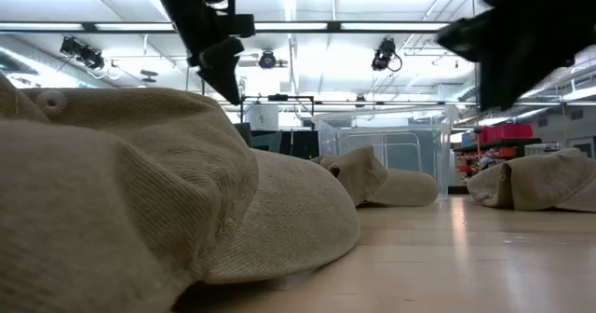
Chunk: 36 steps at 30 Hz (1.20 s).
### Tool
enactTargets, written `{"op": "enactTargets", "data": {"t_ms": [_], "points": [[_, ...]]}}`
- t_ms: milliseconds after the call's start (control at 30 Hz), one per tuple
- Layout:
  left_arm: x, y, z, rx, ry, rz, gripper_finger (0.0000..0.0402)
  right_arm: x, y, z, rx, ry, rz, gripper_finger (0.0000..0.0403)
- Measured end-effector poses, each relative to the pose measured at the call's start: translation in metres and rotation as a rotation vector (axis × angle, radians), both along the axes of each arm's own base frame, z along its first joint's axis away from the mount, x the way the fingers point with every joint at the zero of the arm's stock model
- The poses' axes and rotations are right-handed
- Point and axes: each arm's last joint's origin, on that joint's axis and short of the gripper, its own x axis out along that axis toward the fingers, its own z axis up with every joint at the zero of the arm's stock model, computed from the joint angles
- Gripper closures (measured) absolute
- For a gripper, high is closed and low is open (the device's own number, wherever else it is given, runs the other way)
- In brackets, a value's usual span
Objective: Pick & Place hat
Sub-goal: Put the blue cap into the blue bin
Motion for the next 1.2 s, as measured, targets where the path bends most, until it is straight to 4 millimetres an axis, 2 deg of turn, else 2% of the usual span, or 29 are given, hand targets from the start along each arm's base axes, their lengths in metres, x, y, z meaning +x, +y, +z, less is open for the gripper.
{"op": "enactTargets", "data": {"t_ms": [200, 467, 633, 967, 1200], "points": [[0.003, 0.0, 0.002, -0.019, -0.066, 0.04, 0.0275, -0.026, 0.039, 0.001, 0.206, 0.118, 0.031, 0.0305], [0.005, 0.0, -0.001, -0.065, -0.112, 0.11, 0.0275, -0.066, 0.076, 0.01, 0.331, 0.329, -0.02, 0.0305], [0.007, -0.004, -0.003, -0.067, -0.104, 0.099, 0.0275, -0.085, 0.081, 0.008, 0.276, 0.405, -0.106, 0.0283], [0.014, -0.019, -0.013, -0.101, -0.088, 0.077, 0.0275, -0.098, 0.091, 0.001, 0.295, 0.407, -0.171, 0.0183], [0.019, -0.025, -0.021, -0.102, -0.059, 0.057, 0.0275, -0.11, 0.093, -0.026, 0.206, 0.442, -0.224, 0.0176]]}}
